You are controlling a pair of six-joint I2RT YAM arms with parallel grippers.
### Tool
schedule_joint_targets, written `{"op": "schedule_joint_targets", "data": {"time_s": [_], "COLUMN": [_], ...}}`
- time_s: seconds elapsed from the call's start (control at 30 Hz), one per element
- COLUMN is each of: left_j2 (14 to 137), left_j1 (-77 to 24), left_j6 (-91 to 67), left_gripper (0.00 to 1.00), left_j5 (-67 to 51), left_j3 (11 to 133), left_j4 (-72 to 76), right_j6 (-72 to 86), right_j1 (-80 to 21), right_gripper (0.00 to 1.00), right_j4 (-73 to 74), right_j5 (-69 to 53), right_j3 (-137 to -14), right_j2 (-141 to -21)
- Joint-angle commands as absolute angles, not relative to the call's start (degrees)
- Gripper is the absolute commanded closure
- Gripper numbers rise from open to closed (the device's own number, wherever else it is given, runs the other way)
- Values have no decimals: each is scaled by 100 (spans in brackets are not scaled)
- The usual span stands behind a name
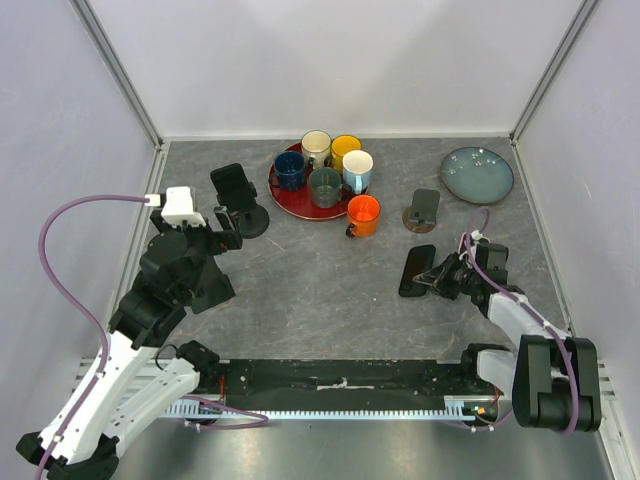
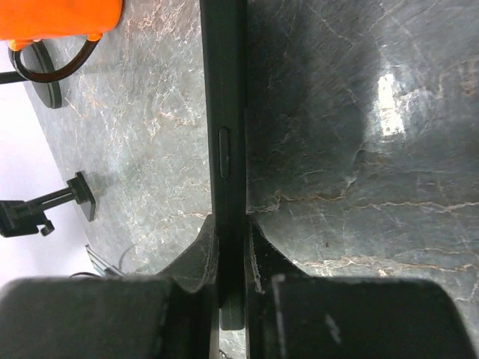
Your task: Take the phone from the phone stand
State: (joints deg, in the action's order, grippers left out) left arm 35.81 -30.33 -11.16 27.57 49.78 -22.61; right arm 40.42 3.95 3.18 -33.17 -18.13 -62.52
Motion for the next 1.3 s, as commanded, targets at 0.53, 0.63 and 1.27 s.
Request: {"op": "schedule_joint_targets", "data": {"time_s": [0.53,0.63,1.27], "left_j2": [3604,3612,3999], "left_j1": [-2988,-2988,-2979], "left_j6": [-967,-976,-1116], "left_gripper": [3,3,3], "left_j5": [2830,2830,2874], "left_j3": [4931,4931,5027], "left_j4": [-2048,-2048,-2320], "right_j6": [2971,2953,2408], "right_j1": [712,712,422], "right_gripper": [30,18,2], "right_j4": [799,949,1986], "right_j5": [-2427,-2303,-1240], "right_j3": [-1933,-1986,-2873], "right_j2": [-6452,-6294,-5740]}}
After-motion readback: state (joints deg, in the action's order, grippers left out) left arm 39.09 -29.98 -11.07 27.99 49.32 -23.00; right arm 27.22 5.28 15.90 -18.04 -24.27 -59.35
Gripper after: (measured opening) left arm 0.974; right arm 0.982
